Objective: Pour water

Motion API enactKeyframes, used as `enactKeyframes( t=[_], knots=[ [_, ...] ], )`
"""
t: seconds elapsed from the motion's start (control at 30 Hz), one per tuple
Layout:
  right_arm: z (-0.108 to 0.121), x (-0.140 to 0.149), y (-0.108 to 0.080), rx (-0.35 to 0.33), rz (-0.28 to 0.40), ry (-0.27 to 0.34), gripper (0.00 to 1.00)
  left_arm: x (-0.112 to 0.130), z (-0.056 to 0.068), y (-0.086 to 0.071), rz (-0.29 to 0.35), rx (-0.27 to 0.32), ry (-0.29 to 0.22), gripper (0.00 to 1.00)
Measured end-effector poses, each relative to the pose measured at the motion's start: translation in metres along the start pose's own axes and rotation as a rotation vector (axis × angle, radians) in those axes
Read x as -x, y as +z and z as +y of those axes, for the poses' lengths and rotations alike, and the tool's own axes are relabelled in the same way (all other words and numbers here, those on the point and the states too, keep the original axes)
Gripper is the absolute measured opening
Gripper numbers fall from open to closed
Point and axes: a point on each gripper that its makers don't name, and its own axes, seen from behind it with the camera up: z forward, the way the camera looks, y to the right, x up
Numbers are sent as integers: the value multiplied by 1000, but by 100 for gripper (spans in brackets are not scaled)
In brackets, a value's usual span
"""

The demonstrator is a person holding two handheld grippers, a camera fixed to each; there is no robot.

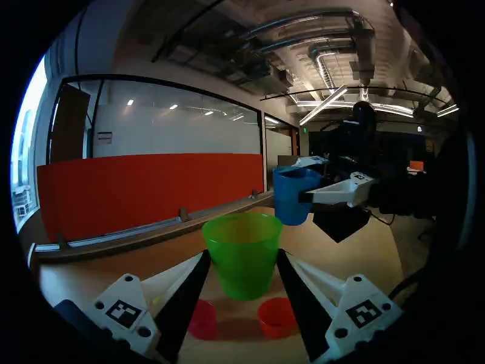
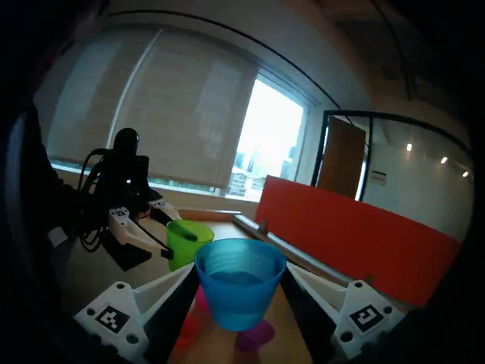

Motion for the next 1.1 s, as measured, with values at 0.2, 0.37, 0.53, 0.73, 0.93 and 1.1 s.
enactKeyframes(
  t=[0.2,0.37,0.53,0.73,0.93,1.1],
  knots=[
    [-2,-8,4,-11,5,-28,90,0,5,-5,11,6,-8,79],
    [-1,-14,7,-17,9,-45,90,0,7,-7,17,6,-14,79],
    [0,-17,10,-22,10,-66,90,1,9,-9,17,10,-13,79],
    [1,-22,13,-30,17,-85,90,2,12,-10,17,15,-10,79],
    [4,-26,16,-33,21,-101,90,3,16,-11,19,23,-12,79],
    [6,-29,18,-35,25,-111,90,3,18,-11,22,29,-10,79]
  ],
)
